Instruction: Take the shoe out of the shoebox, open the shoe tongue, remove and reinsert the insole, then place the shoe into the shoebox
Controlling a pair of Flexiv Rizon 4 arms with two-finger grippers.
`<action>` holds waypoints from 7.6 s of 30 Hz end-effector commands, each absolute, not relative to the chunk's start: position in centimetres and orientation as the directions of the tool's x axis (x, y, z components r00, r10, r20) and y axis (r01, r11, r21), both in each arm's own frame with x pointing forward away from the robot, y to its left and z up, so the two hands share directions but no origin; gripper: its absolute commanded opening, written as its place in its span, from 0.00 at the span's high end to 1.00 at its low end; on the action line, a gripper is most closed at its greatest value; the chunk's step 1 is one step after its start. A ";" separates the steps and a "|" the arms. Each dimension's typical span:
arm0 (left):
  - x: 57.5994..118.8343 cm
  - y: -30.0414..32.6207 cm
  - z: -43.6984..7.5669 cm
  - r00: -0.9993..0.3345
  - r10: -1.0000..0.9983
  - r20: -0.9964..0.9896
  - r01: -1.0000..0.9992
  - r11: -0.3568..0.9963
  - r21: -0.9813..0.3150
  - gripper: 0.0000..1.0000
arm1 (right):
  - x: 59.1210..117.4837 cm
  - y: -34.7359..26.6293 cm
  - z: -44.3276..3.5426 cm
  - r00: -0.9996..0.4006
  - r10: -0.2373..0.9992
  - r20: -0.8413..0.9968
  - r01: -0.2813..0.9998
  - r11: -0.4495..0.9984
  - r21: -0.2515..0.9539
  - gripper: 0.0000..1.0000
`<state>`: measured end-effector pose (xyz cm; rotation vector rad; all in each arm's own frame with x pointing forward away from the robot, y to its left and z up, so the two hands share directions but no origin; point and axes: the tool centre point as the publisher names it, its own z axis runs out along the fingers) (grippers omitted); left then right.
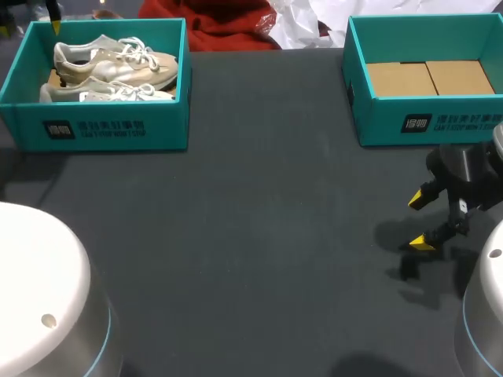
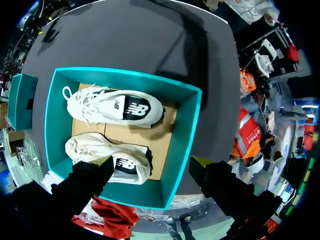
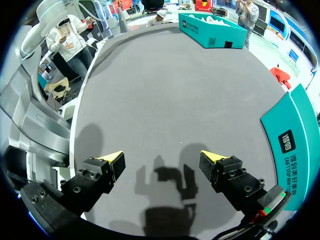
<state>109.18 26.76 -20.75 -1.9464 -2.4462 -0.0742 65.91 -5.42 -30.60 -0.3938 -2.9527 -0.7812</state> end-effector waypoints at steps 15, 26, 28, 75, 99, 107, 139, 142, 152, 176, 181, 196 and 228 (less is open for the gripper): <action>105.8 27.0 -22.5 -0.180 0.983 0.033 0.979 0.176 0.099 0.00 | 65.7 -5.4 -30.6 -0.965 0.231 0.121 0.261 0.840 0.476 0.00; 104.5 27.3 -24.4 -0.122 0.993 0.003 0.991 0.121 0.055 0.00 | 65.7 -5.4 -30.6 -0.965 0.231 0.121 0.261 0.840 0.476 0.00; 104.2 27.3 -24.7 -0.108 0.994 0.009 0.993 0.107 0.054 0.00 | 65.7 -5.4 -30.6 -0.965 0.231 0.121 0.261 0.840 0.476 0.00; 102.9 27.2 -32.3 -0.003 0.997 0.076 1.000 0.002 0.013 0.13 | 65.7 -5.4 -30.6 -0.965 0.231 0.121 0.261 0.840 0.476 0.00; 102.8 27.5 -34.7 -0.013 0.995 0.100 1.000 0.015 -0.014 0.15 | 65.7 -5.4 -30.6 -0.965 0.231 0.121 0.261 0.840 0.476 0.00; 103.0 27.9 -35.6 -0.009 0.994 0.111 1.000 0.010 -0.004 0.23 | 65.7 -5.4 -30.6 -0.965 0.231 0.121 0.261 0.840 0.476 0.00; 103.4 28.8 -35.3 0.014 0.990 0.139 1.000 -0.016 0.016 1.00 | 65.7 -5.4 -30.6 -0.965 0.231 0.121 0.261 0.840 0.476 0.00; 103.6 29.0 -35.1 0.008 0.990 0.137 1.000 -0.011 0.019 1.00 | 65.7 -5.4 -30.6 -0.965 0.231 0.121 0.261 0.840 0.476 0.00; 104.2 29.7 -33.0 -0.004 0.993 0.114 0.999 -0.002 0.047 1.00 | 65.7 -5.4 -30.6 -0.965 0.231 0.121 0.261 0.840 0.476 0.00; 105.8 29.2 -23.8 -0.013 0.991 0.133 0.996 0.002 0.085 1.00 | 65.7 -5.4 -30.6 -0.965 0.231 0.121 0.261 0.840 0.476 0.00; 106.2 28.9 -21.6 -0.014 0.990 0.140 0.997 0.003 0.078 1.00 | 65.7 -5.4 -30.6 -0.965 0.231 0.121 0.261 0.840 0.476 0.00; 106.1 28.3 -15.4 -0.014 0.986 0.166 0.999 0.005 0.053 1.00 | 65.7 -5.4 -30.6 -0.965 0.231 0.121 0.261 0.840 0.476 0.00; 92.0 19.4 -12.3 0.014 0.982 0.187 0.995 -0.033 0.097 1.00 | 65.7 -5.4 -30.6 -0.965 0.231 0.121 0.261 0.840 0.476 0.00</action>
